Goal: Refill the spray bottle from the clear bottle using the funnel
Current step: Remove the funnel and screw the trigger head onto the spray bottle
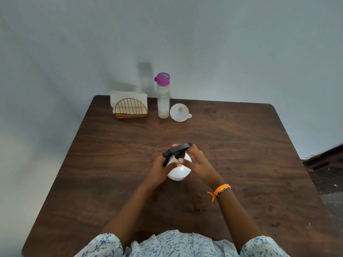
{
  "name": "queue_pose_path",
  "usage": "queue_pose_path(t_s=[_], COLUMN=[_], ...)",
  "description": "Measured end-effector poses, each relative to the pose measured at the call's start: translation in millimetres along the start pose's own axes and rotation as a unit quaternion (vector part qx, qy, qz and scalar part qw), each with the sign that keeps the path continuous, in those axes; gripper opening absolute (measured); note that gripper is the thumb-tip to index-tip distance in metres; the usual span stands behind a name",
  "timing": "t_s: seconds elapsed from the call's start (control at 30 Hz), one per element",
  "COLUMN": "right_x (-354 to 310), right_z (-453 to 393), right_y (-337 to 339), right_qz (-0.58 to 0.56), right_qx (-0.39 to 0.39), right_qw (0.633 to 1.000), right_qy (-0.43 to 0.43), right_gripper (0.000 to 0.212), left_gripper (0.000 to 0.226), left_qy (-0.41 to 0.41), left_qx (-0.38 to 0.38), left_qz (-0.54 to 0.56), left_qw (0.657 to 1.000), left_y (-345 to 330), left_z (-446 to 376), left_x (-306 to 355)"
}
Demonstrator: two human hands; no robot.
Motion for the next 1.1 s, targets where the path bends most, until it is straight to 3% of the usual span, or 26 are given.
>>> queue_pose_path(t_s=[0.17, 0.3, 0.43, 0.57, 0.7, 0.87, 0.97, 1.1], right_x=[0.8, -3.6, -3.9, -2.3, 4.1, 1.9, 0.8, -2.1], right_z=[-7.7, -9.0, -7.0, -0.9, 7.1, 16.2, 16.7, 9.5], right_y=[1.8, 2.6, 4.4, -3.5, -9.4, -16.6, -20.3, -13.2], right_qz=[0.027, 0.03, 0.061, 0.08, 0.1, 0.173, 0.197, 0.118], right_qx=[-0.083, -0.118, -0.078, 0.014, 0.128, 0.258, 0.274, 0.188], right_qw=[0.996, 0.991, 0.995, 0.996, 0.985, 0.947, 0.938, 0.972], right_qy=[-0.031, -0.047, -0.032, 0.023, 0.063, 0.081, 0.078, 0.083], right_gripper=[0.047, 0.041, 0.03, 0.025, 0.045, 0.046, 0.049, 0.051], left_gripper=[0.041, 0.038, 0.038, 0.036, 0.067, 0.032, 0.028, 0.032], left_qy=[-0.007, -0.019, -0.002, 0.035, 0.014, -0.069, -0.079, -0.075], left_qx=[-0.055, -0.102, -0.096, -0.056, -0.042, 0.024, 0.056, 0.047], left_qz=[-0.033, -0.051, -0.041, -0.029, -0.117, -0.149, -0.153, -0.129], left_qw=[0.998, 0.993, 0.995, 0.997, 0.992, 0.986, 0.983, 0.988], left_y=[1.7, 1.0, -0.3, -6.7, -10.5, -7.9, -9.1, -10.4], left_z=[-4.7, -9.7, -11.3, -7.3, -6.8, -5.0, -3.7, -4.1], left_x=[1.3, 2.5, -6.3, -19.1, -26.4, -15.8, -19.8, -16.5])
Point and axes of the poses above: each hand's wrist, its own z-axis away from the middle knuckle, its own y-axis out of the back of the hand, x = y × z, the point moved 6 cm from there along -z, towards the middle knuckle, and after that the axes turned 15 degrees about -z, right-handed, at the moved point
